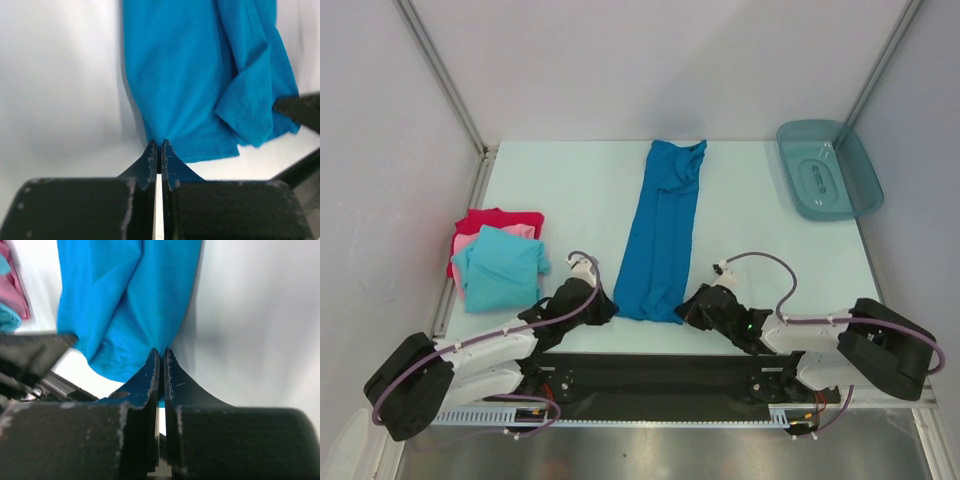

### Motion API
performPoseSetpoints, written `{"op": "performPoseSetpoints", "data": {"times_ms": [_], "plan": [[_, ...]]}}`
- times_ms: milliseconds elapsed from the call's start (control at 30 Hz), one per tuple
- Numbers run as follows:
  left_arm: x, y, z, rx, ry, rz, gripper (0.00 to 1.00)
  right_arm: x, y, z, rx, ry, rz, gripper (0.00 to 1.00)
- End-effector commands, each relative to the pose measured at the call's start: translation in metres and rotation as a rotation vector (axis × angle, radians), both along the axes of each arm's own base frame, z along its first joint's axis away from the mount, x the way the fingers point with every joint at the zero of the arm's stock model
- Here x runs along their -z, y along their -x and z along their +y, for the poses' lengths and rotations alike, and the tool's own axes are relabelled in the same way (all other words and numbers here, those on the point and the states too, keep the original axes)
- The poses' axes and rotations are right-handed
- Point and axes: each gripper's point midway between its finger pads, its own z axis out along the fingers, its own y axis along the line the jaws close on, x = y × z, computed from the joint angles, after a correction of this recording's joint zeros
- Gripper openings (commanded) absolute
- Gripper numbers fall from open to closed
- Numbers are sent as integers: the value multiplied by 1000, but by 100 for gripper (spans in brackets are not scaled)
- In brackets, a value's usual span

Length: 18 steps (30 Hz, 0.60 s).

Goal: Fold and stack the t-shirts
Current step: Fold the tshirt

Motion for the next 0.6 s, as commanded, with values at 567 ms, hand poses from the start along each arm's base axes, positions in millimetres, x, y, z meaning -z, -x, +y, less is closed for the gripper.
{"op": "performPoseSetpoints", "data": {"times_ms": [567], "plan": [[4, 69, -70, 132, -26, 39, 0, 23, 44, -86, 85, 153, 182, 0]]}}
